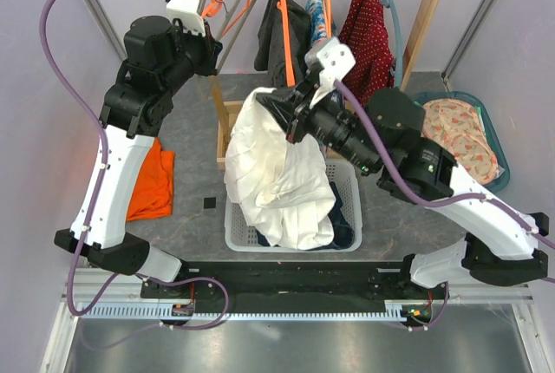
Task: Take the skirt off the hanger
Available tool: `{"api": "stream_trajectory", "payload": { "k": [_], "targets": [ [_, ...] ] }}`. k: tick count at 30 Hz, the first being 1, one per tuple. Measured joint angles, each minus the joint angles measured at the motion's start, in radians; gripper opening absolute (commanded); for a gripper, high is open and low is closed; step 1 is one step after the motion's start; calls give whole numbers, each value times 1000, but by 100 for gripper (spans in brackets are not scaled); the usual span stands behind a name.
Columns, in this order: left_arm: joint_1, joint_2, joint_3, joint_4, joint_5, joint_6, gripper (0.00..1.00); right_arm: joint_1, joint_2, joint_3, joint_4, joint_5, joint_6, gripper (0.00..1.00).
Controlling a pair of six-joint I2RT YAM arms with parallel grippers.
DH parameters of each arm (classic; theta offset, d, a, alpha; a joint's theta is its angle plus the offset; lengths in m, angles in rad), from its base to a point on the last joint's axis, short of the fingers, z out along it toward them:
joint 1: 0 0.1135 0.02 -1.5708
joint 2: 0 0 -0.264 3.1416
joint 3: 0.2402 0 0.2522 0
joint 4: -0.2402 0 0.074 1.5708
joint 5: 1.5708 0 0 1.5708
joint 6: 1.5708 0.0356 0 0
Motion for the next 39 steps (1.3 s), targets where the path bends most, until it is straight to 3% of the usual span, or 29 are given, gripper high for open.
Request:
{"api": "stream_trajectory", "payload": {
  "k": [5, 13, 20, 26, 39],
  "targets": [
    [0, 1, -22, 14, 0, 0, 2, 0, -111, -278, 18, 36, 34, 0],
    [0, 26, -19, 21, -6, 0, 2, 0, -287, -812, 65, 37, 237, 0],
    [1, 142, 103, -3, -26, 0, 2, -3, -320, -1179, 164, 49, 408, 0],
    [0, 167, 150, -13, -27, 0, 2, -7, -236, -1325, 303, 24, 518, 0],
    [2, 301, 320, -31, -66, 41, 2, -14, -79, -1478, 624, -17, 678, 0]
  ]
}}
